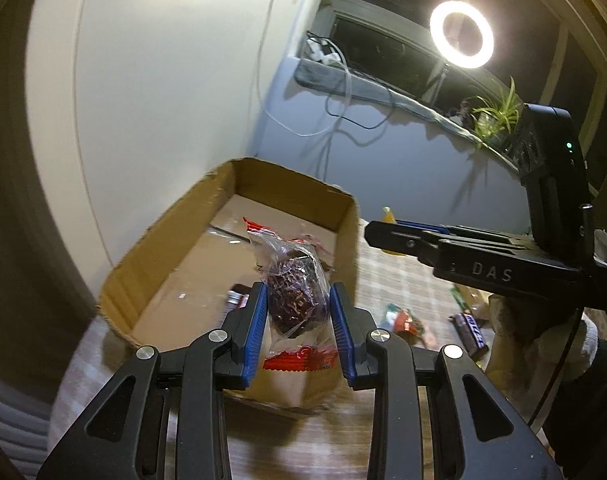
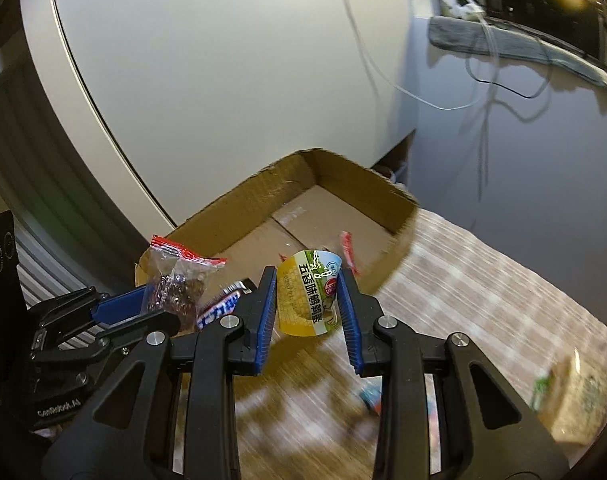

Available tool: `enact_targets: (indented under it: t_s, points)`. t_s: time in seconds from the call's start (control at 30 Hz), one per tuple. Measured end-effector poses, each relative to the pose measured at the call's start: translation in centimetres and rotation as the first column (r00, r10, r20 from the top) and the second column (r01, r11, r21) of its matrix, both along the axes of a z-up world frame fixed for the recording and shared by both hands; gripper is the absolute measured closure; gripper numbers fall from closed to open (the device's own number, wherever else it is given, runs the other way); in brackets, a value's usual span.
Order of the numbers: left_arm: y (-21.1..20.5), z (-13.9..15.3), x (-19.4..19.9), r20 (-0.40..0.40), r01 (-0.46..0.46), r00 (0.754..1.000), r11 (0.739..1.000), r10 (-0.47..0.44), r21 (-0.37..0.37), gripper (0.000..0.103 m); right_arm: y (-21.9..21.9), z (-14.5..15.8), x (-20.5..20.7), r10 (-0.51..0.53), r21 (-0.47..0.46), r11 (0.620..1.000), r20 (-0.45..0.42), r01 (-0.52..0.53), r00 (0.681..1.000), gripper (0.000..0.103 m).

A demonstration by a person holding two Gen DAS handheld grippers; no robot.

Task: Organize snacks
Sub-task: 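Carry both snacks into the cardboard box and open both tools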

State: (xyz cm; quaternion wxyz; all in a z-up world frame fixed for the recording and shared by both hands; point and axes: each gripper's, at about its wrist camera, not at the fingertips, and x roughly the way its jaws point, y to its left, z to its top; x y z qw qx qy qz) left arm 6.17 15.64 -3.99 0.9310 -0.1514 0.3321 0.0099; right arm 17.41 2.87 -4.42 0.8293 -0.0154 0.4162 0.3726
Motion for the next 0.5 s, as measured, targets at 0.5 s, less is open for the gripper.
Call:
enact_targets:
  t_s: [0.5]
  points:
    - [2.2, -1.2, 0.4, -0.027, -0.044, 0.999, 0.999, 0.044, -0.004, 0.072, 4.4, -2.5, 1.7, 0.052, -0.035, 0.998, -0.049, -0.054, 0.997, 0.071]
